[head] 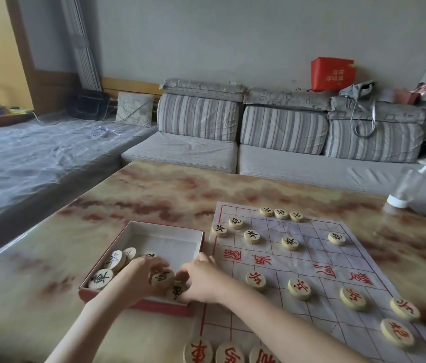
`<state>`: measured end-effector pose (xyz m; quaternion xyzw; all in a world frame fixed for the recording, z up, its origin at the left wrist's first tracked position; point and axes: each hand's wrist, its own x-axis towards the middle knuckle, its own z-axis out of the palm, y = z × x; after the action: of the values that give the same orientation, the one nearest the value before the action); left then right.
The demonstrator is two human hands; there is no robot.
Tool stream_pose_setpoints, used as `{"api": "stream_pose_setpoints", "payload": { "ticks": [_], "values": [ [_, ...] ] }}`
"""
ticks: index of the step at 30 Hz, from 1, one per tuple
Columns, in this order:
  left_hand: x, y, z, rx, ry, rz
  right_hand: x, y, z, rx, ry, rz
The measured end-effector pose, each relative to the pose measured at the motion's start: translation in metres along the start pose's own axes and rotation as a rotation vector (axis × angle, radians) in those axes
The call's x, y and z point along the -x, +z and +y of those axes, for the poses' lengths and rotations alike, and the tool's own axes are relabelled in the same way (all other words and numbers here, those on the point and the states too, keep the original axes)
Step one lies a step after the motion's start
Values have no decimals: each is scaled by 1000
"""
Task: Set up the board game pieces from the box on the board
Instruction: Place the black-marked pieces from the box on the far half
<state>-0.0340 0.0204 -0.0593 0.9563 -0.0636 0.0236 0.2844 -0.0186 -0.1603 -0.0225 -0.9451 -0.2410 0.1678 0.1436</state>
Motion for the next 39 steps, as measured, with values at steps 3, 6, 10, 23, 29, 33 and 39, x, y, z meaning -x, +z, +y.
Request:
{"api": "stream_pose_setpoints", "payload": {
  "ticks": [3,6,10,23,29,33,39],
  "values": [
    [1,-3,-1,49,-19,61,-6,2,-5,66,-9,10],
    [-1,-5,-3,123,-54,129,-9,3,-4,91,-16,8],
    [-1,-3,-10,156,-104,174,-11,12,1,77,-44,87],
    [-21,-19,9,268,-92,298,-6,1,11,-382,-71,231],
    [-44,-17,40,280,-24,256,7,-31,39,-472,-105,329],
    [-62,-6,64,306,4,224,19,-50,70,-448,-98,380],
    [-87,16,110,273,42,212,35,-69,124,-408,-9,450]
  ]
}}
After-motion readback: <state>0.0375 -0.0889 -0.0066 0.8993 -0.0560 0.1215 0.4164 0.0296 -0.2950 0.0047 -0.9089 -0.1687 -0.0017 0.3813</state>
